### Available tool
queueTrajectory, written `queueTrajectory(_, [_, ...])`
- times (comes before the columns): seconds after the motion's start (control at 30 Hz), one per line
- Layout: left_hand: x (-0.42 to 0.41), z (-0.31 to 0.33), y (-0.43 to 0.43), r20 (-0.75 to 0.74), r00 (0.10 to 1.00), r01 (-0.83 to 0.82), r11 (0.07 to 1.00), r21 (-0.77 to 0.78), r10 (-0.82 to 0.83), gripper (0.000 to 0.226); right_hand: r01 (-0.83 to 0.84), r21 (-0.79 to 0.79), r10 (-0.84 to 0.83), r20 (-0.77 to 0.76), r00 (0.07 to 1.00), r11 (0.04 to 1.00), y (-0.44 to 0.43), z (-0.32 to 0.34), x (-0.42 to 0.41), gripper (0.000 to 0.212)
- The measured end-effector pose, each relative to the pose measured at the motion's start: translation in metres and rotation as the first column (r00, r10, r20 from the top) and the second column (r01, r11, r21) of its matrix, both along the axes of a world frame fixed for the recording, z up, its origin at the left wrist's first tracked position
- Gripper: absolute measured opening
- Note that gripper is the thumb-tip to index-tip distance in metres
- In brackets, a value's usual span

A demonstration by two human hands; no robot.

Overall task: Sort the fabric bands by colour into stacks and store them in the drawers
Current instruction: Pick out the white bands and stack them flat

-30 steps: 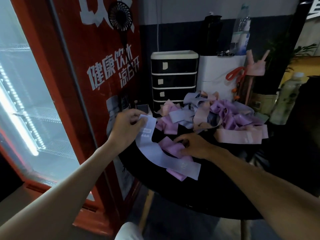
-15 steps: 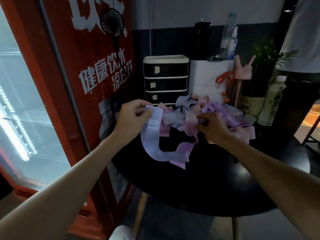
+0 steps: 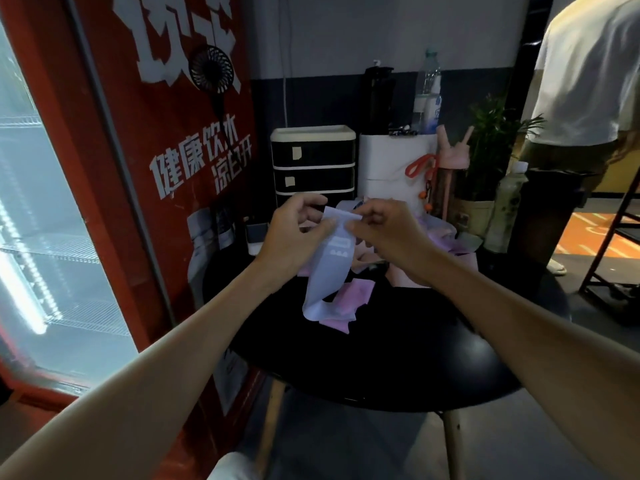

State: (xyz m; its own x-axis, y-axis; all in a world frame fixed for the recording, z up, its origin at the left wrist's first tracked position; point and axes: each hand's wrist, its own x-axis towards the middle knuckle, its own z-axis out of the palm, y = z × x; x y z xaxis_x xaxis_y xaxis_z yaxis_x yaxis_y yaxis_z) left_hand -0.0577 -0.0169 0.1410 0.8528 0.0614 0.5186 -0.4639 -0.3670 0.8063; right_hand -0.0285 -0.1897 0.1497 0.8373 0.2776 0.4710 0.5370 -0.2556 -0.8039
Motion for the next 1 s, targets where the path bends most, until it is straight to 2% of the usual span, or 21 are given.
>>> queueTrajectory(0.07, [-0.002,-0.009,-0.001,-0.152,0.982,0.098,0.993,-0.068,-0.108,0.038,0.042,0.058,-0.043,0.010,0.999,0.997,-0.003,0.005,-0.003,0.002])
queueTrajectory(0.17, [-0.008,-0.032,-0.004,-0.274,0.934,0.213,0.973,-0.083,-0.228,0.021,0.117,0.110,-0.120,0.021,0.993,0.987,-0.009,0.012,-0.006,0.004])
queueTrajectory(0.27, [-0.011,-0.046,-0.003,-0.274,0.931,0.214,0.970,-0.118,-0.239,0.012,0.193,0.201,-0.197,0.003,0.980,0.960,-0.020,0.017,-0.004,0.008])
queueTrajectory(0.5, [-0.013,-0.032,-0.002,-0.247,0.920,0.263,0.947,-0.182,-0.303,0.024,0.392,0.348,-0.400,-0.052,0.915,0.851,-0.051,0.013,0.001,0.012])
queueTrajectory(0.63, [-0.013,-0.038,0.005,-0.288,0.900,0.303,0.945,-0.123,-0.326,0.024,0.496,0.303,-0.494,-0.088,0.865,0.814,-0.075,-0.010,0.003,0.015])
queueTrajectory(0.7, [-0.013,-0.045,0.009,-0.330,0.886,0.317,0.945,-0.080,-0.325,0.024,0.476,0.329,-0.463,-0.122,0.878,0.816,-0.087,-0.027,-0.002,0.008])
queueTrajectory(0.73, [-0.013,-0.049,0.010,-0.355,0.880,0.320,0.946,-0.045,-0.315,0.024,0.467,0.332,-0.444,-0.146,0.884,0.820,-0.093,-0.036,-0.004,0.012])
queueTrajectory(0.83, [-0.012,-0.062,0.012,-0.391,0.886,0.321,0.939,0.124,-0.251,0.020,0.449,0.195,-0.415,-0.193,0.889,0.872,-0.106,-0.065,-0.012,0.027])
queueTrajectory(0.93, [-0.008,-0.078,0.013,-0.383,0.905,0.300,0.915,0.270,-0.184,0.012,0.450,0.019,-0.435,-0.220,0.873,0.893,-0.113,-0.094,-0.020,0.025])
queueTrajectory(1.0, [-0.005,-0.091,0.014,-0.357,0.919,0.290,0.902,0.318,-0.170,0.012,0.477,-0.103,-0.488,-0.176,0.855,0.873,-0.117,-0.110,-0.025,0.023])
